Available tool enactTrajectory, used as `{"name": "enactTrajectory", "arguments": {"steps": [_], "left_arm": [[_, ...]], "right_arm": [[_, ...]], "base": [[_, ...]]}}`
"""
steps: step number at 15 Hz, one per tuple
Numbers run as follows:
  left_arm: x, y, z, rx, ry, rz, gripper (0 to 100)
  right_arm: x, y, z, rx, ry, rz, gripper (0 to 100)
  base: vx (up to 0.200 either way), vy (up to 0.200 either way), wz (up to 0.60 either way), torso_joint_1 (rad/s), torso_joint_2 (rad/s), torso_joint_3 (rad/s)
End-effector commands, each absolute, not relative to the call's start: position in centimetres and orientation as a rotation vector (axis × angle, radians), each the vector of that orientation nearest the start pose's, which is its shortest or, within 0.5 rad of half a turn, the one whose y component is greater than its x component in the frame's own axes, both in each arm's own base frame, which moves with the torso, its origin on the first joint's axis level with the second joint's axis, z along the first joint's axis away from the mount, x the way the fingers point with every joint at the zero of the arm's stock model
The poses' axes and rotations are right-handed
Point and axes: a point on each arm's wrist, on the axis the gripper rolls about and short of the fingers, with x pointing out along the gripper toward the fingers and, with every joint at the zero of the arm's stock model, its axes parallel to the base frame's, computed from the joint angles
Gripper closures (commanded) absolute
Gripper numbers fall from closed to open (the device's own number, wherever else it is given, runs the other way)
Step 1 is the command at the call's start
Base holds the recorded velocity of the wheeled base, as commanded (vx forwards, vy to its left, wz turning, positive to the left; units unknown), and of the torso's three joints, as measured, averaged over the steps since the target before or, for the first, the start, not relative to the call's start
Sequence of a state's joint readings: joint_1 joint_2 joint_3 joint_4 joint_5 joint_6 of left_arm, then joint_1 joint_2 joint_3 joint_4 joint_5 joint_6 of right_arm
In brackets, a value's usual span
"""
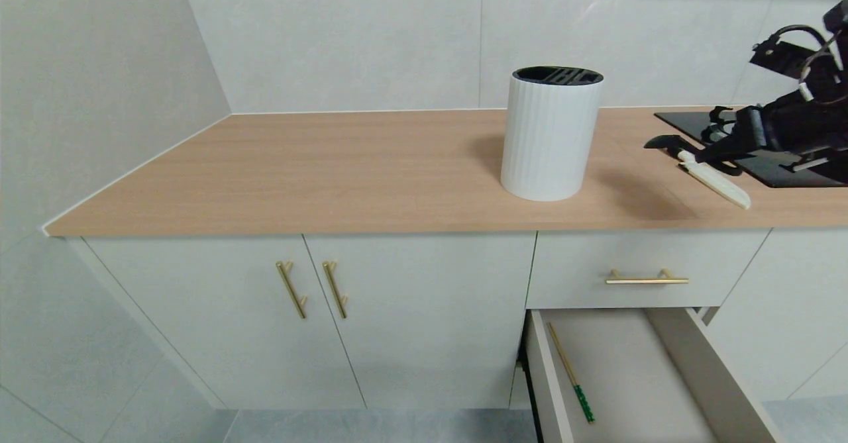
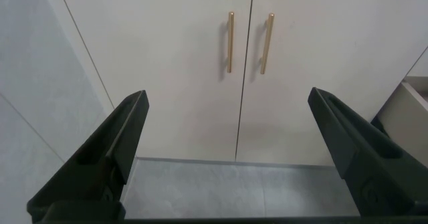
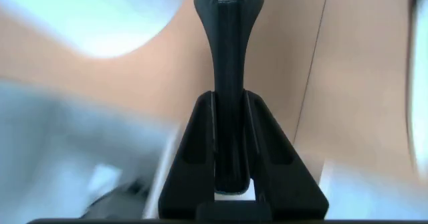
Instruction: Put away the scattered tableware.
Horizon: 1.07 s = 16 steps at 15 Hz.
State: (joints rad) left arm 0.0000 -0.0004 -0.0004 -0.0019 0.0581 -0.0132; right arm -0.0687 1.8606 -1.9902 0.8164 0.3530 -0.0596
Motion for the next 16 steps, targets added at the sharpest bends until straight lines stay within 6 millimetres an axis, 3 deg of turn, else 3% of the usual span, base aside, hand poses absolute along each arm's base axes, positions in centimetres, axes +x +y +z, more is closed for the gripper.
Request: {"name": "enactTrajectory", "arguments": {"steps": [1, 3, 5, 9, 12, 16], "left_arm": [[-2.3, 0.1, 7.6, -0.014, -0.003, 0.058, 0], [-2.3, 0.1, 7.6, -0.014, -0.003, 0.058, 0], [-2.3, 0.1, 7.6, -0.014, -0.003, 0.058, 0], [-2.3, 0.1, 7.6, -0.014, -0.003, 0.058, 0], [-2.3, 0.1, 7.6, -0.014, -0.002, 0.058, 0], [-2.3, 0.1, 7.6, -0.014, -0.002, 0.058, 0]], "right_arm": [[24.5, -0.6, 35.1, 0.145, 0.683, 0.284, 100], [21.2, -0.2, 33.1, 0.169, 0.772, 0.284, 100], [19.4, 0.0, 31.5, 0.181, 0.829, 0.288, 100], [18.9, 0.1, 27.1, 0.220, 1.001, 0.273, 100], [19.0, 0.1, 24.4, 0.219, 0.998, 0.274, 100], [19.4, 0.1, 22.7, 0.218, 0.991, 0.276, 100]], "base": [[0.000, 0.000, 0.00, 0.000, 0.00, 0.000], [0.000, 0.000, 0.00, 0.000, 0.00, 0.000], [0.000, 0.000, 0.00, 0.000, 0.00, 0.000], [0.000, 0.000, 0.00, 0.000, 0.00, 0.000], [0.000, 0.000, 0.00, -0.108, 0.30, 0.204], [0.000, 0.000, 0.00, -0.134, 0.46, 0.313]]}}
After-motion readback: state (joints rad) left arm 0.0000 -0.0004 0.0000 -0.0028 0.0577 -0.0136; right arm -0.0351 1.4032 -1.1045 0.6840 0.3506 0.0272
